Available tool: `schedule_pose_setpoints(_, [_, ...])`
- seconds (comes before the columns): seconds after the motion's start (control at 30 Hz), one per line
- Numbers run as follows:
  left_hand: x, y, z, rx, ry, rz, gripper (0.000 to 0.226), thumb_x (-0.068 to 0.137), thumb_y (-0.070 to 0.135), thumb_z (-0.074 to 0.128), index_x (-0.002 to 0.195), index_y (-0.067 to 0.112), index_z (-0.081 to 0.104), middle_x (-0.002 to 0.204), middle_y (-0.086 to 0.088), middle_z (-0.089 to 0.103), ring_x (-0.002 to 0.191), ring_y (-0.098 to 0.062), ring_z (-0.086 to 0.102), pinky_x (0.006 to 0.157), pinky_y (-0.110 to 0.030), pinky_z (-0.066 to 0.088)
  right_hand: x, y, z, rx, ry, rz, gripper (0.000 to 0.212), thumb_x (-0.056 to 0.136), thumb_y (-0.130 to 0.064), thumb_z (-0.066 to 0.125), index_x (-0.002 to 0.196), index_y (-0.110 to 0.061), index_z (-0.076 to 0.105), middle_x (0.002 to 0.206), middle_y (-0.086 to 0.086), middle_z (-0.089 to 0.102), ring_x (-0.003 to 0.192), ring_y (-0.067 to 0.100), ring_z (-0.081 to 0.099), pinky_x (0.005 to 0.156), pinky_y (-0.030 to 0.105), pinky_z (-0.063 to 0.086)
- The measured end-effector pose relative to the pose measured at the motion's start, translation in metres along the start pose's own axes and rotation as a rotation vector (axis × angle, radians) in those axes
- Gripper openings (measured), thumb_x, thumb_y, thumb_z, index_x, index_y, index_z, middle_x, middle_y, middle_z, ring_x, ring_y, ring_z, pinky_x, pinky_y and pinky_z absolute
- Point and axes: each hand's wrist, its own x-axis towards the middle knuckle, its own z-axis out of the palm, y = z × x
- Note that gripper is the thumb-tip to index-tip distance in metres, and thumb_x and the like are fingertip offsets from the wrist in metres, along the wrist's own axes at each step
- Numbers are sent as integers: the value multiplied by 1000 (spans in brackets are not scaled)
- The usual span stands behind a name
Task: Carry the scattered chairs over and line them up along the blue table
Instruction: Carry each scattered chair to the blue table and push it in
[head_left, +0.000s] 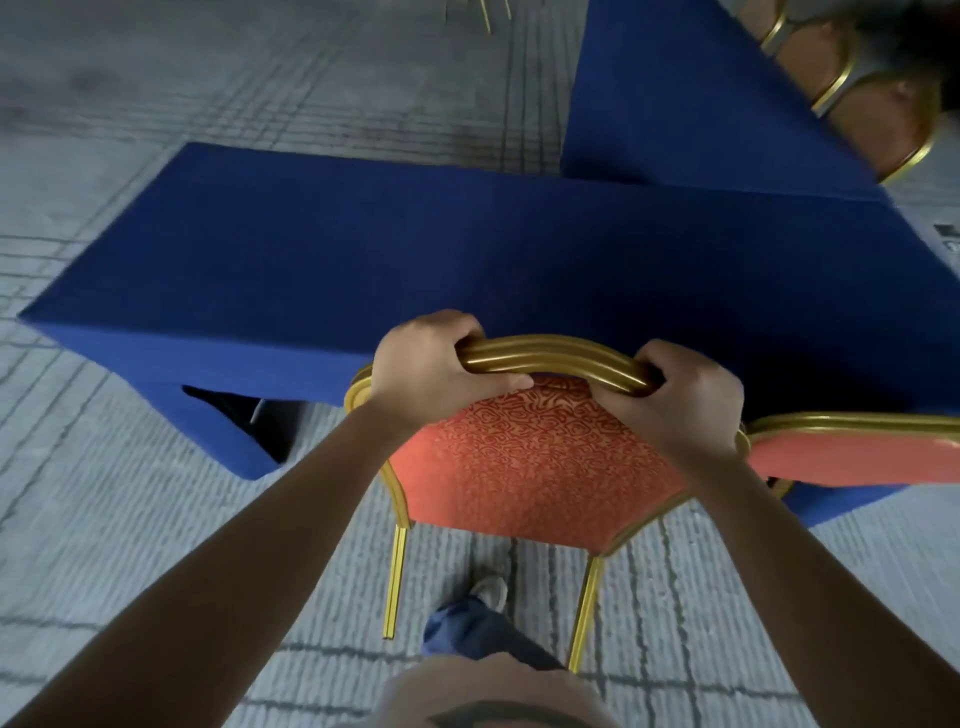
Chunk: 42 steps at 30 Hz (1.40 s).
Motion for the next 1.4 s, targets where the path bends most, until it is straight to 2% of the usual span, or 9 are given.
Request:
schedule_pose_setpoints(0.3, [-123,29,1,-15,-197,-145,53,56,71,73,82,29,56,79,11,55,73,-7,54,63,-32,45,-124,-6,-27,14,2,-103,53,73,-72,59,59,-22,48,57,-9,47,53,9,41,50,22,25])
schedule_pose_setpoints(0.47, [-174,36,8,92,-324,-179,64,45,78,71,82,28,56,80,13,55,74,-8,53,63,-29,43,-179,-2,-30,13,-78,-149,55,73,-74,60,61,-20,62,65,-3,59,59,16,56,49,25,35])
schedule_pose_setpoints(0.57, [-199,32,11,195,-491,-152,68,43,82,68,81,28,56,81,12,57,75,-10,54,67,-32,47,-217,-7,-29,19,-53,-148,49,67,-68,67,62,-20,63,66,-1,58,62,21,57,50,27,39])
schedule_pose_setpoints(0.73, [-241,26,20,341,-701,-79,63,45,76,70,85,29,58,83,12,58,76,-10,56,70,-32,53,-273,-18,-32,46,-249,-88,43,63,-65,72,73,-24,67,74,-7,57,69,17,58,57,30,46])
schedule_pose_setpoints(0.87, [-269,22,24,425,-879,-59,66,49,66,79,98,28,56,92,9,58,81,-13,58,72,-32,52,-303,-31,-38,-3,-464,-86,45,64,-70,67,87,-32,69,85,-14,56,80,11,56,65,26,44])
schedule_pose_setpoints(1.03, [-286,26,25,406,-730,-118,53,60,54,78,101,29,57,96,8,56,89,-14,58,79,-36,54,-297,-51,-47,66,-555,-94,31,69,-54,71,90,-32,69,90,-12,57,86,13,57,71,31,51])
schedule_pose_setpoints(1.1, [-291,29,27,427,-690,-153,51,62,51,77,102,28,56,98,7,55,92,-16,57,78,-37,54,-293,-65,-52,37,-621,-155,22,77,-44,69,93,-28,65,92,-10,56,88,13,56,72,29,46])
schedule_pose_setpoints(1.2, [-302,35,30,445,-615,-208,46,64,44,77,102,27,56,96,7,53,94,-16,54,73,-35,53,-295,-83,-57,-30,-675,-149,22,83,-47,60,81,-28,51,83,-10,48,84,12,44,71,29,34])
schedule_pose_setpoints(1.4, [-322,53,40,517,-502,-200,43,83,19,64,122,14,46,117,-5,48,110,-25,50,76,-39,49,-296,-89,-68,48,-783,-2,25,80,-48,65,71,-29,50,71,-14,48,74,10,48,68,29,34])
